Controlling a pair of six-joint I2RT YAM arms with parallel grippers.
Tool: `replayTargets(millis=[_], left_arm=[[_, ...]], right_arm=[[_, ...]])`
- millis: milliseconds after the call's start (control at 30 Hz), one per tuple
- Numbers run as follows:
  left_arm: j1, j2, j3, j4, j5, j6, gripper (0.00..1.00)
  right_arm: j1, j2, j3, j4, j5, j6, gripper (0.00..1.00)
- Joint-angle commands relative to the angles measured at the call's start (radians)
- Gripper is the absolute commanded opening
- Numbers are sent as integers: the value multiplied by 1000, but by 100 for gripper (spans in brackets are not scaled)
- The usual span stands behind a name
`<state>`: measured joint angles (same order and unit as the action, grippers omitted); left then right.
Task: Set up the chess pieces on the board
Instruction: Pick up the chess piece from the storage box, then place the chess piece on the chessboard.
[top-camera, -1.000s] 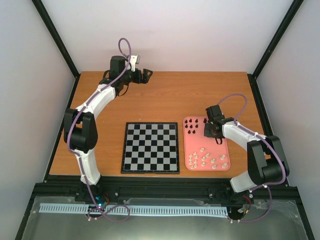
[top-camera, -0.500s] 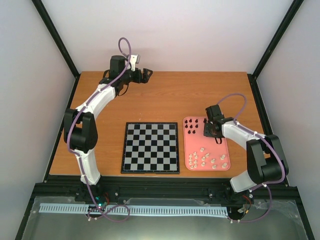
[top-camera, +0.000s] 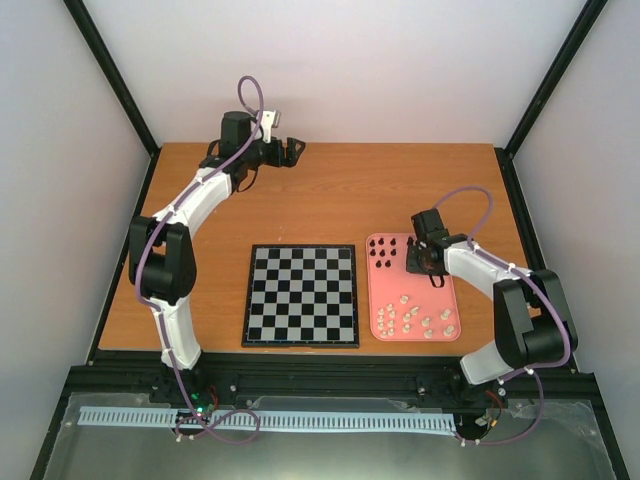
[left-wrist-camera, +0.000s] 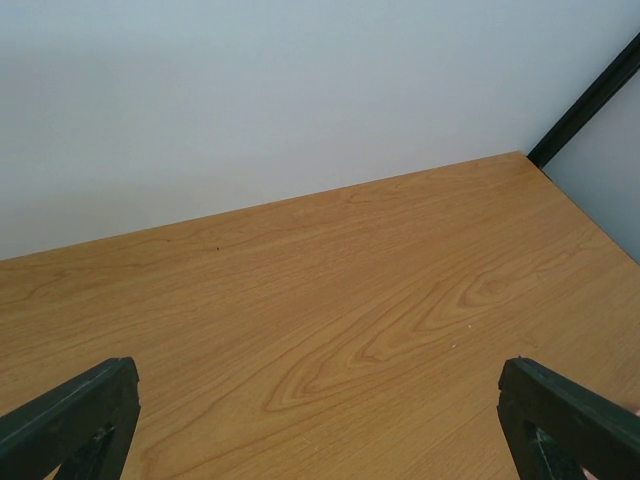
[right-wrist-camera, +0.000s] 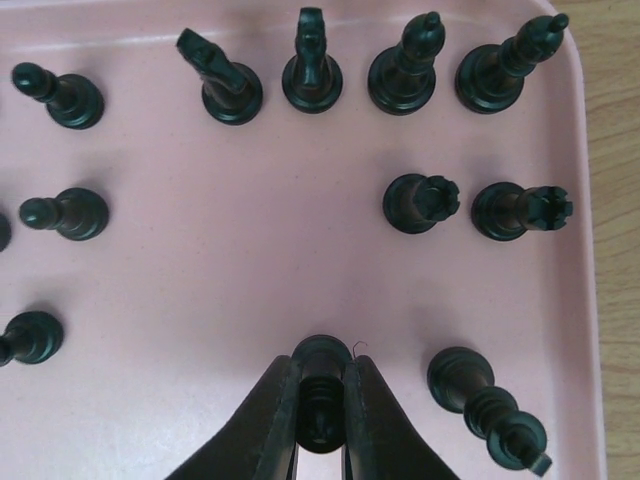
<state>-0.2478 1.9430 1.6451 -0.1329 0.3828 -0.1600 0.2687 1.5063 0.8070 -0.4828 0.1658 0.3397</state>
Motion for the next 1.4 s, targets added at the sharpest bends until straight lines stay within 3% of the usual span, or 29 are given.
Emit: replayTargets(millis=[0,267,467,1033,1367], left_arm=[[-2,7,49,-19,-10,23,100],[-3,-4,67,-61,-43,42,100],[8,-56,52,-66,-111,35,100],[120,-264,-108,4,-244,-18,100],[124,-278,-118,0,-269,-10,100]], right_arm=[[-6,-55,30,-33,-42,-7,9],[-4,-132,117,-143,-88,-21,8],[42,-101,246,-182,-114,-35,6],[293,331,682,-154,-204,-60,6],[414,497,875,-252,-199,-98,7]])
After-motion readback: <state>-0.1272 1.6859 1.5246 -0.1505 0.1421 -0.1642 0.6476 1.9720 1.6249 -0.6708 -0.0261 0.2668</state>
